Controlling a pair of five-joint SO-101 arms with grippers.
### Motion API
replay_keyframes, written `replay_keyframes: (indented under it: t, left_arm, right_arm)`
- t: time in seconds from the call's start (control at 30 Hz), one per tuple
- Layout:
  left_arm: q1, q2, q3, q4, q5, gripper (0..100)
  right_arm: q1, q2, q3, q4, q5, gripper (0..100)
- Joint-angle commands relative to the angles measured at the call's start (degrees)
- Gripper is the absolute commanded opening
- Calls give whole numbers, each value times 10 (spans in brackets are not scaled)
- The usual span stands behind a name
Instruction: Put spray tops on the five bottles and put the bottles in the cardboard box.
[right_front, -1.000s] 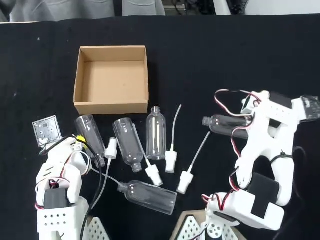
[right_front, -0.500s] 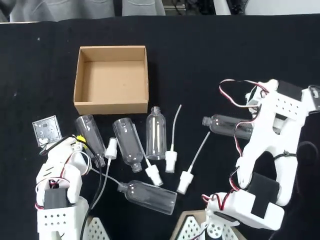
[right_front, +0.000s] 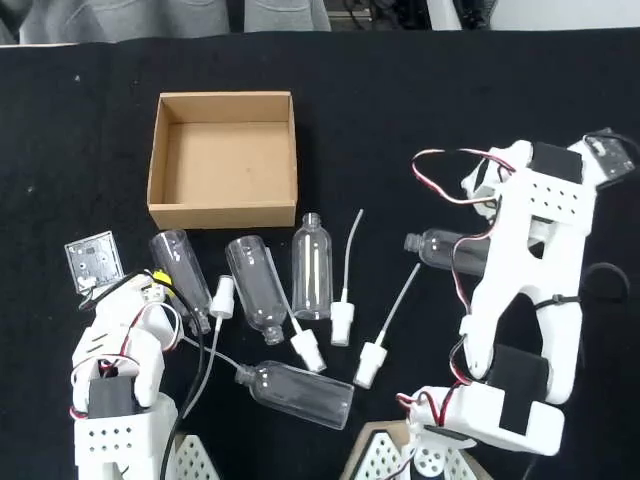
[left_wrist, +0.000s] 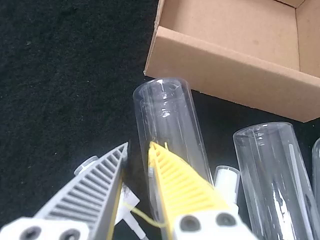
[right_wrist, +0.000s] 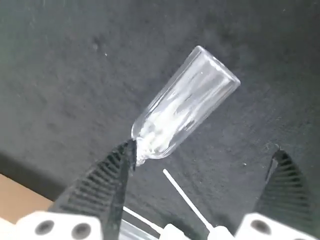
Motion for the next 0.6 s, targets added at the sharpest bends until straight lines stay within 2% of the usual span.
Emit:
replay_keyframes:
  t: [0.0,0.57]
  left_arm:
    - [-5,-4,13,3,-3,62]
    - [-5,-4,13,3,-3,62]
  right_arm:
    - [-13,-48,-37,2,29,364]
    - [-97,-48,-57,26,237,364]
